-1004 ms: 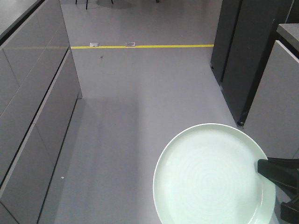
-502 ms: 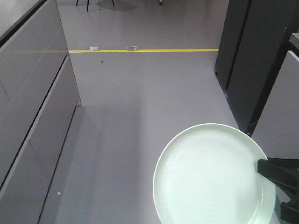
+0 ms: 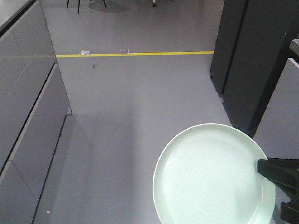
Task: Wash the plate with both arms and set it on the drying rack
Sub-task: 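Keep driving down the aisle toward the counter with the plant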
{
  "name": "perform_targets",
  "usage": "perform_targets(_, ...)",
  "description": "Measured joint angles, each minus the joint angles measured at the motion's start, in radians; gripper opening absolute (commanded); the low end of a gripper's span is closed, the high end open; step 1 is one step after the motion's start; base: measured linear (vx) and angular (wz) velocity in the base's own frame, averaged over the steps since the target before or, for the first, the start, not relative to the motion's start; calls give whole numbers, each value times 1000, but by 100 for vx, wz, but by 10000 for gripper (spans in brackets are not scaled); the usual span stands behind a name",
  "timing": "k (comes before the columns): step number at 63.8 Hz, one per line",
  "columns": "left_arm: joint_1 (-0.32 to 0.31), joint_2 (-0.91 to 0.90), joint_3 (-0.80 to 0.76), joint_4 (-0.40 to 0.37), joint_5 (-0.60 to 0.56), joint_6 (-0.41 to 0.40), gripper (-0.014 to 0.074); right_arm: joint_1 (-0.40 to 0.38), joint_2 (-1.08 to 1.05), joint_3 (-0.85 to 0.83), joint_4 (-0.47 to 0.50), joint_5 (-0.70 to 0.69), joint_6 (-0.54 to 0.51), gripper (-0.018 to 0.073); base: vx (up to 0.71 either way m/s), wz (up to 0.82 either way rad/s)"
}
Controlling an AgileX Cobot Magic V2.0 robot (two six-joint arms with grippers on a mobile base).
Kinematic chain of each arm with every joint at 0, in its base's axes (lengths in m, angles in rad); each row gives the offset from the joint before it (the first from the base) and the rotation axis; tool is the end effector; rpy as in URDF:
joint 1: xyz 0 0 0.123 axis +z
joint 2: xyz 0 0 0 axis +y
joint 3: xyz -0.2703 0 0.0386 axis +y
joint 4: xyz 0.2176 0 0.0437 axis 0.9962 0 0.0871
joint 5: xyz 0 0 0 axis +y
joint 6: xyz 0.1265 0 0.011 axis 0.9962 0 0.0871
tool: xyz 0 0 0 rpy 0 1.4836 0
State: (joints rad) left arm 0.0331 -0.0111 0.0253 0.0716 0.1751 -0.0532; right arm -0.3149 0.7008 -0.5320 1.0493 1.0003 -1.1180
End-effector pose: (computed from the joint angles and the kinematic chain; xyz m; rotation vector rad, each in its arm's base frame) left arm 0.0737 0.0040 0.1863 -0.0226 1.6725 0.0485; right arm 0.1277 0.0559 0.2747 -0.4425 2.0482 0.5399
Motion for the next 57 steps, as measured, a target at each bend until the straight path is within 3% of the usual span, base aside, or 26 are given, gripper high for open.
perform_targets(57, 0, 0, 0, 0, 0, 0, -6, 0, 0, 0, 0, 0, 0, -1, 18, -20)
